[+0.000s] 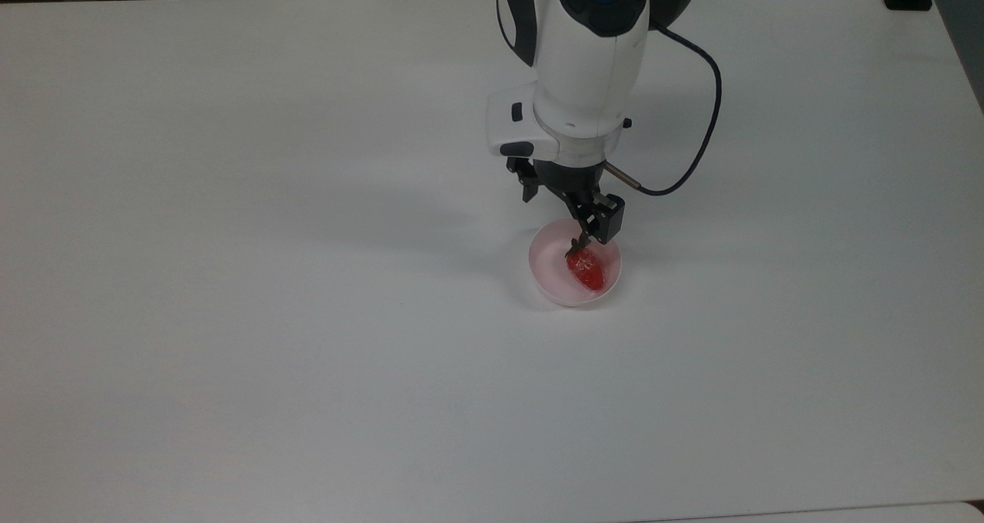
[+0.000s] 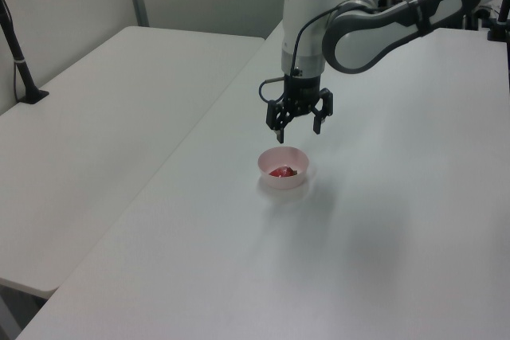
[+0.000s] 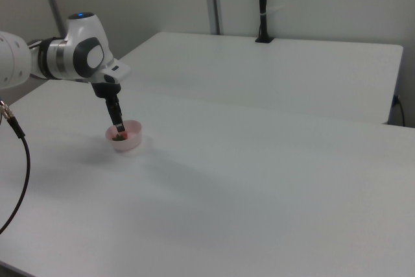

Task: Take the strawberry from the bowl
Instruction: 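Lower the open gripper into the bowl around the strawberry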

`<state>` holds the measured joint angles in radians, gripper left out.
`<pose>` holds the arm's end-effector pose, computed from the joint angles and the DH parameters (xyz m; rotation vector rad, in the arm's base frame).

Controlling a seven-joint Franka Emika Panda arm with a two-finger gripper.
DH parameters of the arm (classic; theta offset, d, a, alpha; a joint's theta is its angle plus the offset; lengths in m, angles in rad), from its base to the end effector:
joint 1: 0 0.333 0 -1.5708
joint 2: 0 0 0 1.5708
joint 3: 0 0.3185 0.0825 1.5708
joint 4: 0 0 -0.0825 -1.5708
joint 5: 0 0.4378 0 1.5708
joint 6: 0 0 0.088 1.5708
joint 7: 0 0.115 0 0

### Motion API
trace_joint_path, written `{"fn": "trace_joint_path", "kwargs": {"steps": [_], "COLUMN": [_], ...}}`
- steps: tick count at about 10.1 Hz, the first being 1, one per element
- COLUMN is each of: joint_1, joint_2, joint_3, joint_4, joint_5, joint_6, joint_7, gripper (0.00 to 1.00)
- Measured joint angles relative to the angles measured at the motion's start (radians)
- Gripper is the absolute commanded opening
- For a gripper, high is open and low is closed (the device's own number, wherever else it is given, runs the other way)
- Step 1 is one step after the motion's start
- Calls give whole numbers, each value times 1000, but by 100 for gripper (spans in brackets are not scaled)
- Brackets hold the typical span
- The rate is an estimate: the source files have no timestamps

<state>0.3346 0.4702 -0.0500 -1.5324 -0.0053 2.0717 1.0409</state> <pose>0.7145 0.2136 0.3630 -2.9028 1.1388 -0.1117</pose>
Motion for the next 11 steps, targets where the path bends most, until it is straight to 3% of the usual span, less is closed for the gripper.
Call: {"fn": "trace_joint_path", "kwargs": {"steps": [4, 9, 11], "joint_1": [-7, -8, -7], "joint_2": [64, 101, 106], "joint_3": [16, 17, 20], "joint_4": [2, 0, 0], "joint_5": [0, -5, -15], "joint_6": [138, 149, 149], "joint_7": [28, 28, 28], "gripper": [71, 71, 52]}}
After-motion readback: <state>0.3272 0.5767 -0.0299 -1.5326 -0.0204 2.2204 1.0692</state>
